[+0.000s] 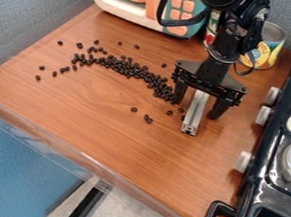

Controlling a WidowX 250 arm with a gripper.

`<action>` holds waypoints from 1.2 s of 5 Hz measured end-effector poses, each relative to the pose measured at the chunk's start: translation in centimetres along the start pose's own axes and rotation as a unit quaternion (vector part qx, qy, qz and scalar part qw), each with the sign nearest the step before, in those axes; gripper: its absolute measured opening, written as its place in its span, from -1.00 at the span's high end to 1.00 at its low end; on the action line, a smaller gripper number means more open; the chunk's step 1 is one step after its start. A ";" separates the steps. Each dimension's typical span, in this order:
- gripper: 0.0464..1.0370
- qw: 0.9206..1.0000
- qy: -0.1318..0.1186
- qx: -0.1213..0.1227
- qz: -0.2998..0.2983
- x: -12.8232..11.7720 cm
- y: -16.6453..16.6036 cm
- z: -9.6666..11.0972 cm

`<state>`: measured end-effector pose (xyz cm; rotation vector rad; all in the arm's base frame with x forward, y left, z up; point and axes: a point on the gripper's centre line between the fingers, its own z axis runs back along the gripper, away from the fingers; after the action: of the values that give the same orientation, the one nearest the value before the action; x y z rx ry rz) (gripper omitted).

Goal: Sweep into pile

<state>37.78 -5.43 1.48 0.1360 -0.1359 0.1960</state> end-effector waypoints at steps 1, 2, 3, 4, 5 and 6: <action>-0.93 1.000 0.005 0.001 0.000 -0.1 0.0 -0.4; -0.85 1.000 0.008 -0.001 -0.002 -0.2 -0.1 -0.4; -0.28 1.000 0.018 -0.021 0.005 -0.2 0.1 -0.6; 0.28 1.000 0.017 -0.022 -0.002 -0.2 0.2 -0.6; 0.32 0.999 0.020 -0.027 -0.004 -0.5 0.4 -0.7; 0.32 0.999 0.033 -0.032 -0.016 -1.7 0.6 -0.3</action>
<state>36.05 -5.12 1.01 0.0678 -0.0749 0.1637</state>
